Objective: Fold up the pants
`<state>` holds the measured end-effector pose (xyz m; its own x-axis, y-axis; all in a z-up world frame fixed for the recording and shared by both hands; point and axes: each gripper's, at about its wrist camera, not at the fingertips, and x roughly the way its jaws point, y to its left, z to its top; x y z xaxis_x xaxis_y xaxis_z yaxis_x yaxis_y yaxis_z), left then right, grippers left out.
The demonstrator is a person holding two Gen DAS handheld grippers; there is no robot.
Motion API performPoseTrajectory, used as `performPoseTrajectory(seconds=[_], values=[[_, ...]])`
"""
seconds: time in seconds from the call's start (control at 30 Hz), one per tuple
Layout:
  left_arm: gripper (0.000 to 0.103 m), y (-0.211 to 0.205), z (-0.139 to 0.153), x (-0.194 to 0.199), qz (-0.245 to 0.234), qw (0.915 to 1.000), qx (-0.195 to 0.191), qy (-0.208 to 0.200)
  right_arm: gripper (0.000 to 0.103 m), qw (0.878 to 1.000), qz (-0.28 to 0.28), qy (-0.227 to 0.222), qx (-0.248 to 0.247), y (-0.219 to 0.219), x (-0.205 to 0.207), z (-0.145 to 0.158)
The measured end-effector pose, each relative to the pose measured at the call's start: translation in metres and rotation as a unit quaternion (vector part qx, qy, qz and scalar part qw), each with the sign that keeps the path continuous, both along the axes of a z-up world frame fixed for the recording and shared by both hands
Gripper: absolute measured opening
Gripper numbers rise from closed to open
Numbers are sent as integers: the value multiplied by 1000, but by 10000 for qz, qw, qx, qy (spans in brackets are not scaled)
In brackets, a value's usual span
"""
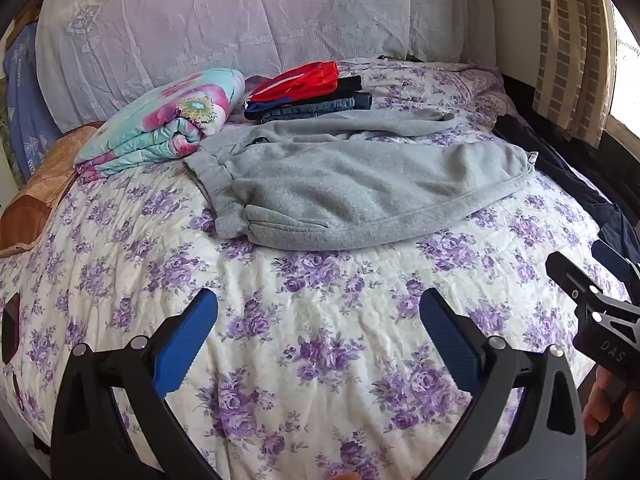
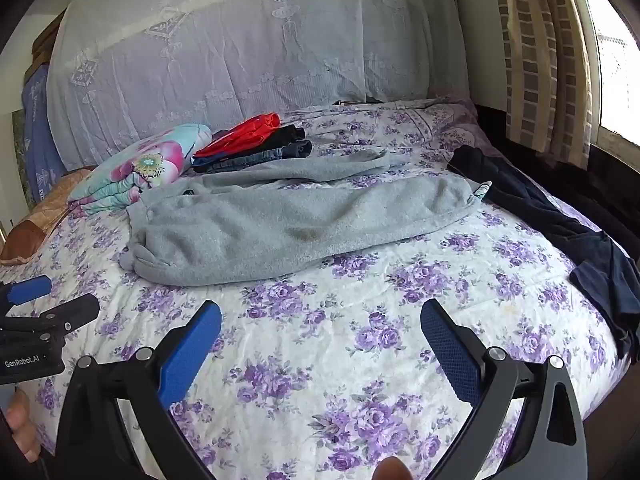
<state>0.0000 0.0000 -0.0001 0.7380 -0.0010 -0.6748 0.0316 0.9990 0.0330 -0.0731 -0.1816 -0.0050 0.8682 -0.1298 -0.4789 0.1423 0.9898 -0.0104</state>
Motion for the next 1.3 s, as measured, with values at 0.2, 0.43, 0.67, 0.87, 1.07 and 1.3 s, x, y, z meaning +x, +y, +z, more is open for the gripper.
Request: performPoseTrajectory(seconds=[0.2, 0.43, 0.67, 0.87, 1.07, 1.3], values=[[99, -1, -1, 1, -1, 10000, 51, 41, 100, 10000, -6, 13, -26, 1, 0, 0], [99, -1, -1, 1, -7, 10000, 61, 40, 100, 10000, 7, 21, -8, 2, 1, -1], [99, -1, -1, 1, -1, 10000, 49, 36, 100, 10000, 15, 22, -4, 2, 1, -2], [99, 1, 1, 1, -2, 10000, 59, 31, 100, 10000, 10, 24, -10, 3, 2, -2], [99, 3, 0, -1, 3, 10000, 67, 33, 100, 10000, 15, 24, -5, 4, 2, -2], [99, 3, 0, -1, 2, 10000, 71, 37, 100, 10000, 9, 31, -2, 3, 2, -4]])
